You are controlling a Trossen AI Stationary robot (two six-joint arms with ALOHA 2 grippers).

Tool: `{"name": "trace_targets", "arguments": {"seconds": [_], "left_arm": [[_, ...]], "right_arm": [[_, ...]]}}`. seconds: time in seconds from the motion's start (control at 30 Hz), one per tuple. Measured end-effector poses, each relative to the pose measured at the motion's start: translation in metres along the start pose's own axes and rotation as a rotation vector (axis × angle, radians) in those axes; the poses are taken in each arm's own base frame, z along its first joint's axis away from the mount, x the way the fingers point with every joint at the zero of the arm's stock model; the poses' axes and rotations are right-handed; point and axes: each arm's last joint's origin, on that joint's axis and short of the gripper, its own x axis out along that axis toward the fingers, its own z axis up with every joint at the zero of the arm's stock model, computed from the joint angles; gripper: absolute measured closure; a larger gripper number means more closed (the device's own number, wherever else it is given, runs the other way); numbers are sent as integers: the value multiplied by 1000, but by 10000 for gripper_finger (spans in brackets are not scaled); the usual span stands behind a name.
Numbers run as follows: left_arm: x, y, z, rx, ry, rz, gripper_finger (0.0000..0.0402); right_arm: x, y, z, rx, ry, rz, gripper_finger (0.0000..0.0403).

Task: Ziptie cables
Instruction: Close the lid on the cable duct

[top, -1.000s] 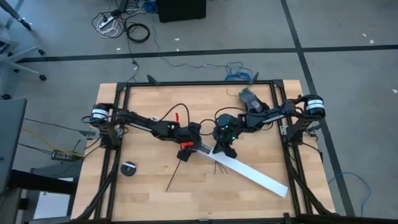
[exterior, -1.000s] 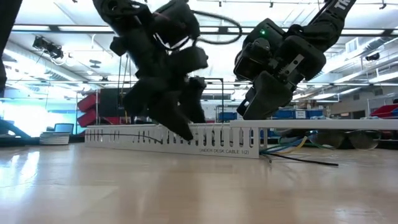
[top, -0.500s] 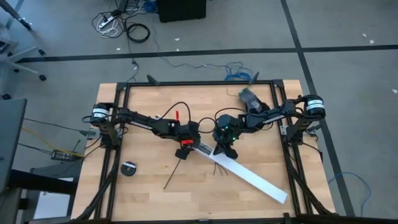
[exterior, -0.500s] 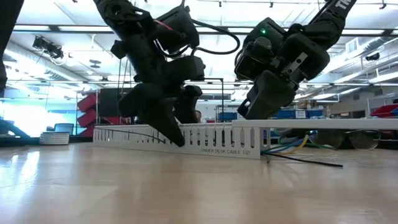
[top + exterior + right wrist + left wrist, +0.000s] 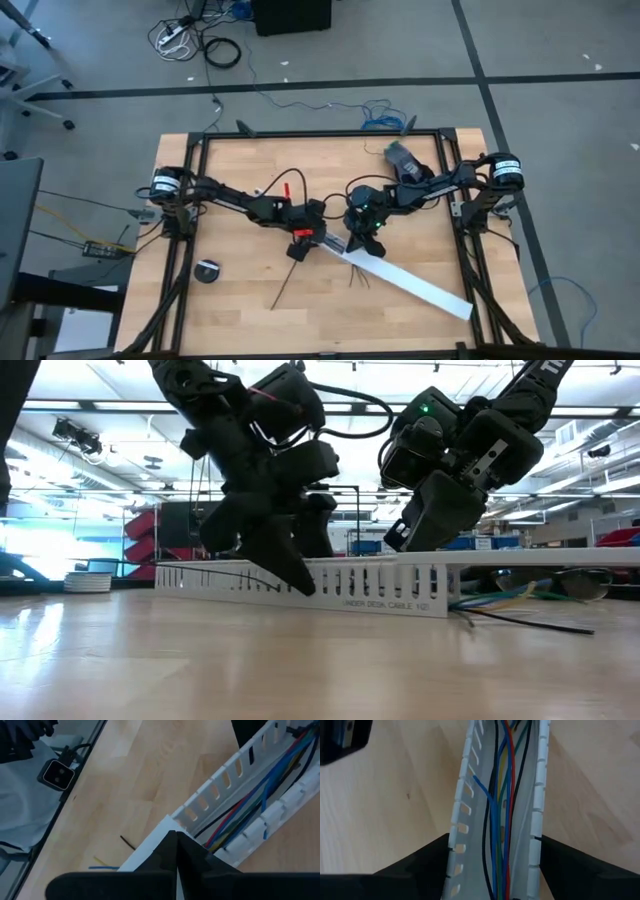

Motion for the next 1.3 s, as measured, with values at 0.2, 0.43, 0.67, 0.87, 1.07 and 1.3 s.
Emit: {"name": "trace_targets", "arguments": {"seconds": [0.2, 0.43, 0.67, 0.87, 1.07, 1.3], "left_arm": [[1, 0, 4, 4, -44, 8, 129], [0, 1, 7, -21, -66, 7, 129], [0, 0, 4, -30, -38, -2, 129], [0, -2, 0, -36, 15, -22, 130], [-1, -5, -6, -119, 83, -44, 137], [-2, -6, -10, -186, 127, -54, 146]], "right_arm": [[0, 0, 0, -3, -1, -3, 403], [-1, -4, 0, 1, -3, -35, 403], [-2, -5, 6, -33, -63, -21, 403], [-5, -1, 24, -86, -216, 36, 403], [-12, 6, 41, -94, -252, 47, 403], [-37, 19, 44, -103, -207, -90, 403]]}}
